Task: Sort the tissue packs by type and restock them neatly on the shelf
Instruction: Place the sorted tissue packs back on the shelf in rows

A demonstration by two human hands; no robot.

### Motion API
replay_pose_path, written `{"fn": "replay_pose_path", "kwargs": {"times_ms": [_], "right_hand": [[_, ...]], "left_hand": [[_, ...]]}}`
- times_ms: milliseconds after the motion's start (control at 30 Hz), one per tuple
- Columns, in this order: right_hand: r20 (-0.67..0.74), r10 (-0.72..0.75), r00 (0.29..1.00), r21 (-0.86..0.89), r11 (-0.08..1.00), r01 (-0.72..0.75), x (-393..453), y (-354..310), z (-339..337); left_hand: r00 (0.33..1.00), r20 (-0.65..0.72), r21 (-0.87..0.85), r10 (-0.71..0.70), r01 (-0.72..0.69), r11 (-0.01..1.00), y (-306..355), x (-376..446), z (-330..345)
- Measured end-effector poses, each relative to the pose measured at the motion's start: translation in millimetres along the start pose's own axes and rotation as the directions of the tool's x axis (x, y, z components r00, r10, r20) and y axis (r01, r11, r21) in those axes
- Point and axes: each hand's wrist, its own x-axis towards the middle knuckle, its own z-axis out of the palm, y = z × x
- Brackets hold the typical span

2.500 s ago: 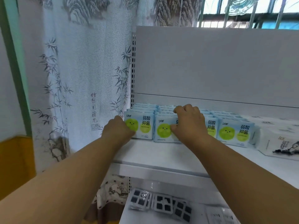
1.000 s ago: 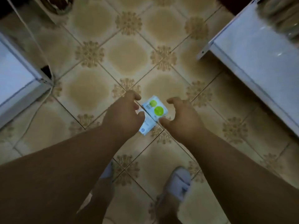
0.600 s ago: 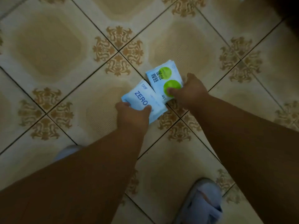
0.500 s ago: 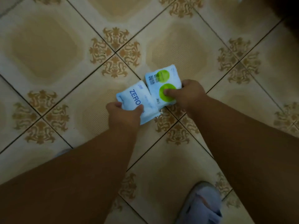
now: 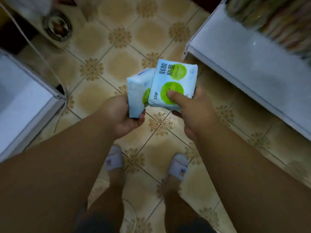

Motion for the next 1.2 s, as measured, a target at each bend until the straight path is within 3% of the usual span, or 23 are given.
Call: {"fn": "replay_pose_path", "kwargs": {"times_ms": [100,233,333,433,567,667,767,867,967,1100,1200], "right_hand": [[0.023,-0.089,0.996,0.033,0.996,0.088,-83.0,-105.6,-20.6],[0.065,-0.235,0.970,0.117,0.967,0.227,-171.7,-226.4,-41.3],[-0.047,-0.375,0.926,0.227,0.899,0.375,-227.5,-299.6,-50.5],[-0.176,-0.453,0.874,0.340,0.805,0.486,-271.1,-353.0,-54.3],[-0.267,-0.526,0.808,0.384,0.711,0.590,-329.9,-402.6,-51.4],[-0.381,-0.608,0.696,0.419,0.558,0.716,-365.5,-425.4,-52.3],[-0.503,-0.619,0.603,0.399,0.453,0.797,-396.3,-446.8,-62.8],[-0.578,-0.594,0.560,0.414,0.379,0.828,-425.2,-467.7,-85.0],[-0.614,-0.594,0.519,0.423,0.308,0.852,-441.7,-484.1,-110.6],[-0.603,-0.624,0.497,0.387,0.316,0.866,-442.3,-502.3,-149.7],[-0.616,-0.655,0.438,0.219,0.392,0.894,-434.6,-517.8,-185.0]], "left_hand": [[0.994,0.092,0.034,0.059,-0.063,0.997,39.4,-113.5,59.0],[0.938,0.331,0.040,0.101,-0.121,0.992,81.7,-234.8,122.1],[0.792,0.596,0.075,0.129,-0.215,0.974,116.0,-310.6,159.5],[0.641,0.751,0.188,0.159,-0.438,0.879,148.6,-371.4,192.8],[0.535,0.827,0.181,0.171,-0.542,0.821,178.5,-429.6,230.7],[0.472,0.866,0.142,0.165,-0.550,0.823,189.7,-465.1,252.1],[0.477,0.847,0.130,0.236,-0.616,0.777,191.5,-495.2,277.7],[0.468,0.835,0.118,0.291,-0.667,0.735,185.0,-517.5,306.0],[0.407,0.880,0.103,0.243,-0.665,0.740,169.3,-533.3,339.1],[0.260,0.935,0.033,0.240,-0.738,0.674,142.5,-541.0,390.8],[0.257,0.889,-0.045,0.378,-0.773,0.633,125.7,-536.8,434.0]]}}
